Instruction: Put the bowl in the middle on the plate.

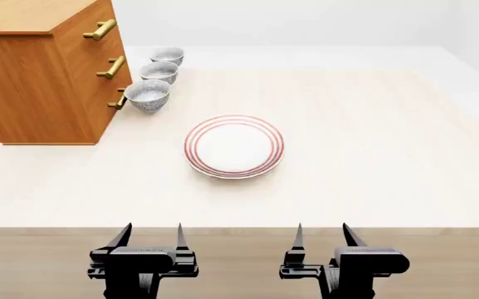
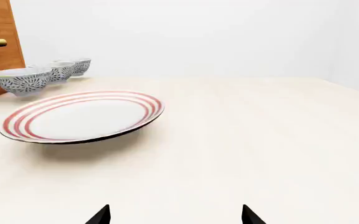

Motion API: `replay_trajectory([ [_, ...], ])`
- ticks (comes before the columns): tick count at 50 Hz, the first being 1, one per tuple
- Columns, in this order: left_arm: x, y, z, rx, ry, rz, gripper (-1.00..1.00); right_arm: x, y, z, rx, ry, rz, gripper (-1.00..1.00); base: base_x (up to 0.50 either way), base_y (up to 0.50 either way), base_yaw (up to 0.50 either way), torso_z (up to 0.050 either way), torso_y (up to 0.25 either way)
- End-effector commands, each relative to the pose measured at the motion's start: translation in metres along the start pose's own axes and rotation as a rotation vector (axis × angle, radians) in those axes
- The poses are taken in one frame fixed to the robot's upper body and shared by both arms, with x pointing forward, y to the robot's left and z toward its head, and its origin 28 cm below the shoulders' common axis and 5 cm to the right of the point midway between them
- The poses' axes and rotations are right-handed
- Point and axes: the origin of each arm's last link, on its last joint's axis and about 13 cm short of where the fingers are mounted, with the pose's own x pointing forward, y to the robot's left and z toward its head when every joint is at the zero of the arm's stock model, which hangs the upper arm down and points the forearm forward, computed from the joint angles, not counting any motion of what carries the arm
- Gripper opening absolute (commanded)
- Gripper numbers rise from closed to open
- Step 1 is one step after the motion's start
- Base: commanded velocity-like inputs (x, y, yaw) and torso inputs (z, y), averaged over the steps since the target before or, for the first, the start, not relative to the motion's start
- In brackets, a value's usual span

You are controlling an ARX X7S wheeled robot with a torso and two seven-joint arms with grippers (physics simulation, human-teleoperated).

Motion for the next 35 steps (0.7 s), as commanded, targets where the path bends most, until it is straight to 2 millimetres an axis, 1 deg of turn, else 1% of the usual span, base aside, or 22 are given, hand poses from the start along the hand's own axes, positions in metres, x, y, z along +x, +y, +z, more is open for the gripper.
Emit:
replay_trajectory([
  [1,0.000,0.000,0.000,0.007,0.004,0.006,1.00,0.000,0.001,-0.001,-0.008,0.007,-0.004,1.00,0.00,0.00,0.00,0.000,0.000],
  [8,0.000,0.000,0.002,0.012,0.004,0.001,1.00,-0.001,0.001,0.002,-0.005,0.004,-0.011,1.00,0.00,0.00,0.00,0.000,0.000],
  [13,-0.005,0.006,0.022,-0.032,-0.050,0.015,1.00,-0.008,0.002,0.019,-0.001,-0.057,-0.012,1.00,0.00,0.00,0.00,0.000,0.000],
  [16,-0.011,0.009,0.039,-0.044,-0.102,0.021,1.00,-0.014,0.003,0.034,-0.015,-0.101,-0.013,1.00,0.00,0.00,0.00,0.000,0.000],
  [19,-0.022,0.011,0.059,-0.064,-0.183,0.029,1.00,-0.022,0.005,0.050,-0.043,-0.149,-0.010,1.00,0.00,0.00,0.00,0.000,0.000],
  [21,-0.026,0.012,0.066,-0.075,-0.201,0.034,1.00,-0.026,0.006,0.056,-0.036,-0.171,-0.003,1.00,0.00,0.00,0.00,0.000,0.000],
  [22,-0.031,0.013,0.072,-0.086,-0.225,0.031,1.00,-0.029,0.007,0.062,-0.050,-0.188,-0.004,1.00,0.00,0.00,0.00,0.000,0.000],
  [26,-0.038,0.017,0.085,-0.106,-0.265,0.036,1.00,-0.036,0.009,0.072,-0.060,-0.223,0.001,1.00,0.00,0.00,0.00,0.000,0.000],
  [31,-0.040,0.018,0.088,-0.118,-0.277,0.040,1.00,-0.035,0.009,0.073,-0.077,-0.217,-0.011,1.00,0.00,0.00,0.00,0.000,0.000],
  [32,-0.039,0.018,0.088,-0.114,-0.279,0.042,1.00,-0.036,0.008,0.073,-0.052,-0.222,-0.003,1.00,0.00,0.41,0.00,0.000,0.000],
  [35,-0.039,0.018,0.088,-0.112,-0.278,0.045,1.00,-0.035,0.008,0.072,-0.046,-0.218,-0.003,1.00,0.00,0.50,0.00,0.000,0.000],
])
